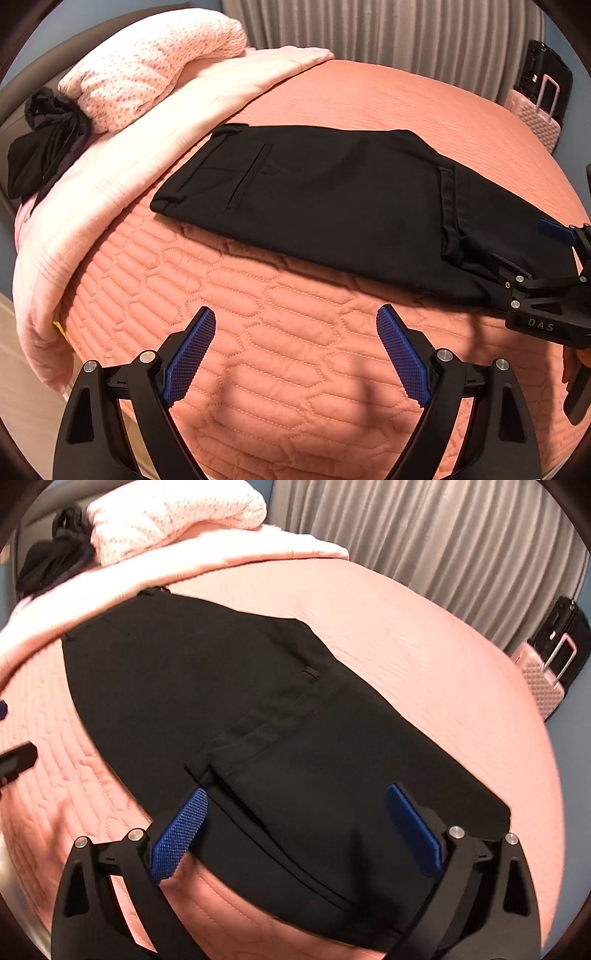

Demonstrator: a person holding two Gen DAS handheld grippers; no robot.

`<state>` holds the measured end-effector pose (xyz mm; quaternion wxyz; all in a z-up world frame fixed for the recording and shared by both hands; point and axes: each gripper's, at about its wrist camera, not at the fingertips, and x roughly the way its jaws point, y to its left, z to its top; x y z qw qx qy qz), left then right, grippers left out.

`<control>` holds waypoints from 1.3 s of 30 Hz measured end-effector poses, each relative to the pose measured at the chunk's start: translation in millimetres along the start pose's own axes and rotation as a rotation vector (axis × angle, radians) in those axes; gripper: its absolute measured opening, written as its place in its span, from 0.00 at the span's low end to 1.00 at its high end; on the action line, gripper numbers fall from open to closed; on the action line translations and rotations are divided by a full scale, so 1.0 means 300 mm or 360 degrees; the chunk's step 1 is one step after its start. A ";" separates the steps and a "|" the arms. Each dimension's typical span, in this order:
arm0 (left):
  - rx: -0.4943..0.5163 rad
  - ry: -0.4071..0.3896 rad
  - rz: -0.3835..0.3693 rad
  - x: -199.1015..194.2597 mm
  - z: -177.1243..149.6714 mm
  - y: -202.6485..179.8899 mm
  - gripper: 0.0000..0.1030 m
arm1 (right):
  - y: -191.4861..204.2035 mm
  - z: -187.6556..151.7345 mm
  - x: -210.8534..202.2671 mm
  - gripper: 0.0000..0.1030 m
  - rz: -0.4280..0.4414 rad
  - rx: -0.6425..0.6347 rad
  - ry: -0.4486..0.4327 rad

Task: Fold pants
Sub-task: 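Move the left tool to the folded edge of the black trousers, then grasp the folded trousers with the left tool and fold them over again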

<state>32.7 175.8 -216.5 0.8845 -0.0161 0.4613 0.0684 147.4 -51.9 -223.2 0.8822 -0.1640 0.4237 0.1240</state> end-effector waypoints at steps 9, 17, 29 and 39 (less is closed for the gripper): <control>-0.0156 0.0044 -0.0015 0.026 0.013 0.124 0.84 | 0.090 0.061 0.180 0.76 0.0286 0.0114 0.0193; -0.0465 0.0074 -0.0232 0.130 0.092 0.308 0.84 | 0.083 0.040 -0.063 0.93 0.0373 0.0262 -0.0004; -0.0872 0.0003 -0.0528 0.447 0.306 0.479 0.89 | 0.039 -0.048 -0.410 0.93 0.0153 0.0188 -0.0146; -0.0764 -0.0211 -0.0534 0.463 0.401 0.493 0.16 | -0.042 -0.136 -0.428 0.93 0.0055 0.0326 -0.0074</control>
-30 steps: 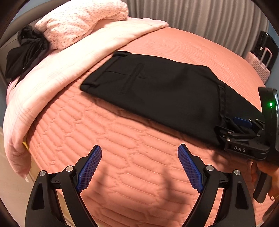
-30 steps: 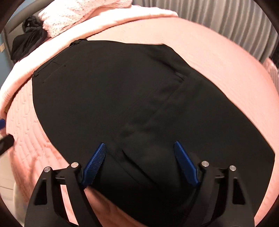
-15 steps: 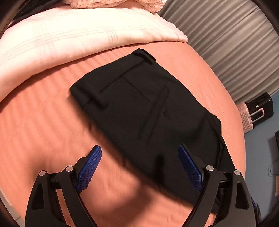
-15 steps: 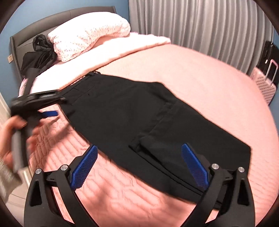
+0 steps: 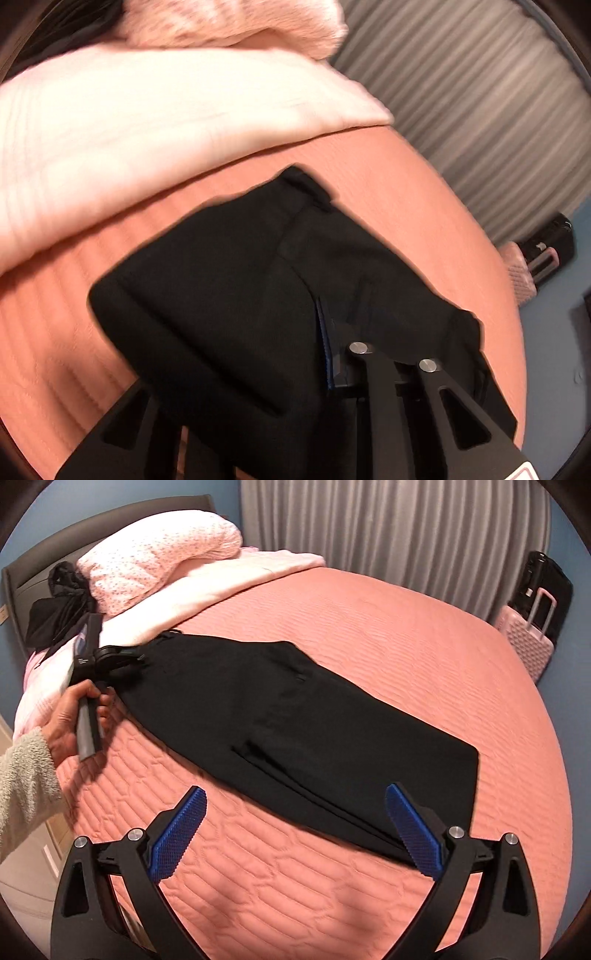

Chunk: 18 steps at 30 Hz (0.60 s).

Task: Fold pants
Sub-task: 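Grasp the folded trousers with the left tool and fold them over again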

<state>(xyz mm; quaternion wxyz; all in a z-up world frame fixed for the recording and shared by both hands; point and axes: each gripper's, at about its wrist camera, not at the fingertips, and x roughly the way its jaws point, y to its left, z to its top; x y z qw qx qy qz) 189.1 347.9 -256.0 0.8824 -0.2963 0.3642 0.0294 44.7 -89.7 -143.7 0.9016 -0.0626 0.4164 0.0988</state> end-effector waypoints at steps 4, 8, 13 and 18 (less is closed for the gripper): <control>0.0262 -0.0109 -0.0063 -0.105 0.009 -0.188 0.14 | -0.088 -0.036 -0.021 0.93 -0.0052 0.0082 -0.0007; 0.0680 -0.0168 -0.0246 -0.239 -0.077 -0.557 0.13 | -0.207 -0.077 -0.059 0.93 -0.0127 0.0186 -0.0021; 0.1121 -0.0025 -0.0500 -0.299 -0.346 -0.965 0.14 | -0.376 -0.154 -0.125 0.93 -0.0207 0.0369 -0.0044; 0.1224 0.0485 -0.0564 -0.102 -0.807 -1.177 0.17 | -0.535 -0.281 -0.167 0.93 -0.0251 0.0540 -0.0020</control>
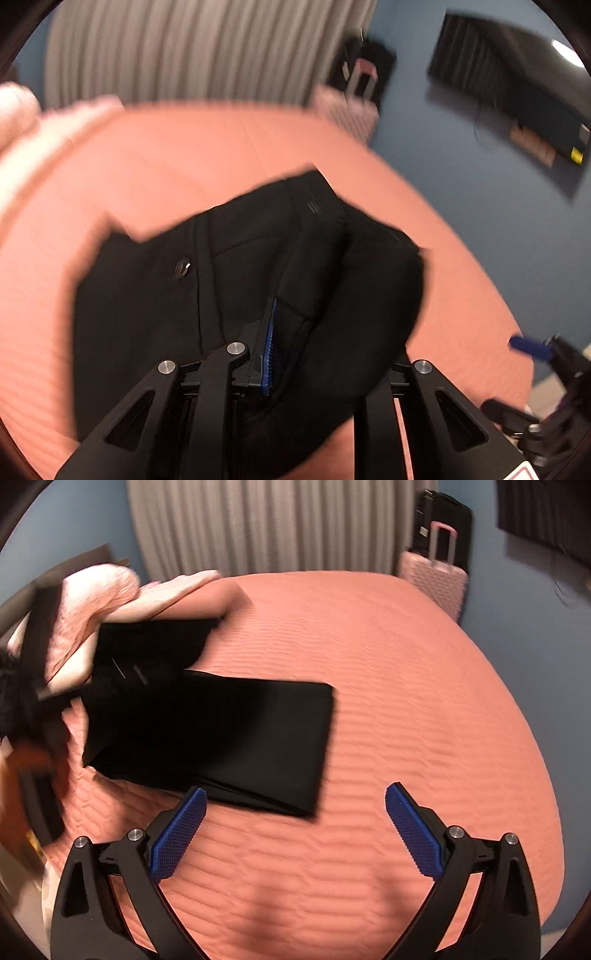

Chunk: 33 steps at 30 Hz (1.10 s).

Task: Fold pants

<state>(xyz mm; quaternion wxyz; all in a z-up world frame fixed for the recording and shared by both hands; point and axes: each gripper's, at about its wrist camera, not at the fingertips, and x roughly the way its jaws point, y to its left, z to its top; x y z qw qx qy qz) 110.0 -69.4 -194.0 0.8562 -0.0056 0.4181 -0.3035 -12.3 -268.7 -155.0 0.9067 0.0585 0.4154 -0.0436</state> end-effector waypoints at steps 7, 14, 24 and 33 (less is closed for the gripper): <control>0.0147 0.0102 0.0234 0.192 -0.087 -0.276 0.17 | -0.196 -0.069 0.015 0.93 0.0040 0.0231 0.0080; -0.0087 0.0177 0.0099 0.232 -0.050 -0.208 0.25 | -0.266 -0.020 0.058 0.93 0.0034 0.0366 0.0077; -0.0219 0.0115 -0.0110 0.060 -0.095 -0.228 0.64 | -0.298 -0.030 0.055 0.93 -0.0019 0.0343 0.0102; -0.0291 -0.0151 -0.0064 -0.189 -0.107 -0.028 0.70 | -0.263 -0.004 0.181 0.93 0.0244 0.0420 0.0233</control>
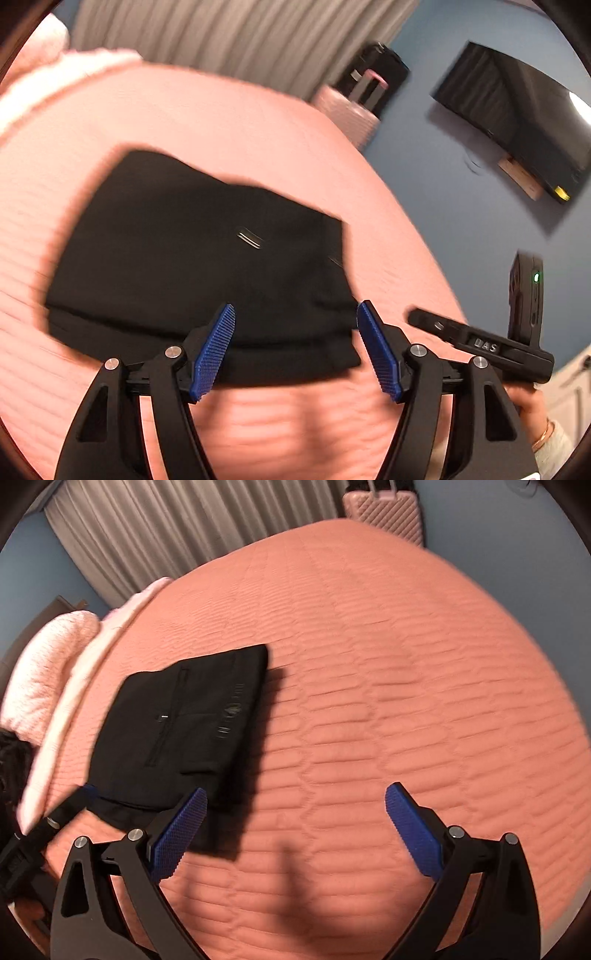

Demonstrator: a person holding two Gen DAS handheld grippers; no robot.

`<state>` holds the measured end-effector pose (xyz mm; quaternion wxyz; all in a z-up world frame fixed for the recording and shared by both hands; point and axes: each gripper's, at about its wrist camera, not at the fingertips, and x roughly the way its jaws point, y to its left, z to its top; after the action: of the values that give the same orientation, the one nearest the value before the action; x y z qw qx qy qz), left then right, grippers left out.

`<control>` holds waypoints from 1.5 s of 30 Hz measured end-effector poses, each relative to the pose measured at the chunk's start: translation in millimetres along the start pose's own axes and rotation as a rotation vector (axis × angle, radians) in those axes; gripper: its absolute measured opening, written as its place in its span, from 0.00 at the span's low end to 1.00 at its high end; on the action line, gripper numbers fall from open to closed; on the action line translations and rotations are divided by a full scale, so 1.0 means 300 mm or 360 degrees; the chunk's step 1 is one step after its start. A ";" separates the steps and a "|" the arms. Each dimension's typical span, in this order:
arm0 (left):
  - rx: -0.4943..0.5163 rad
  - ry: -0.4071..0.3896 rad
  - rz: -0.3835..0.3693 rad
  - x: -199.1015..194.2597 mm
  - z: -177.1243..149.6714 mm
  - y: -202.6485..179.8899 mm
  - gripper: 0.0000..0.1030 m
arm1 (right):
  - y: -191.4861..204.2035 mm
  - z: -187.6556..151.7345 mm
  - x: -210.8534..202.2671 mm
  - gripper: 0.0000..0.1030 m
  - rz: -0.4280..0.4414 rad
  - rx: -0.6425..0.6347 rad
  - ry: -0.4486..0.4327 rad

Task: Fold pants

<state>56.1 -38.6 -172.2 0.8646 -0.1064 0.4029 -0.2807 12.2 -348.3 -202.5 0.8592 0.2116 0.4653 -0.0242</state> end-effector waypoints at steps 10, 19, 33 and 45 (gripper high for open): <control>-0.0462 0.0193 0.0325 0.071 0.131 0.583 0.76 | 0.135 0.052 0.304 0.94 0.0376 -0.0030 0.0207; -0.0390 0.0276 0.0226 0.096 0.049 0.497 0.39 | 0.197 0.108 0.279 0.26 0.0324 -0.0123 0.0242; -0.0203 0.0032 0.0500 -0.204 0.034 0.214 0.31 | 0.065 0.087 -0.067 0.50 0.0014 -0.0157 -0.0053; -0.0135 0.0318 0.0529 0.305 0.267 0.247 0.37 | 0.335 0.259 0.374 0.00 0.0133 -0.0372 0.0226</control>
<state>193.8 -33.4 -208.5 0.8494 -0.0465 0.5103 -0.1261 160.9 -269.4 -222.1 0.8432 0.1306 0.5152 0.0811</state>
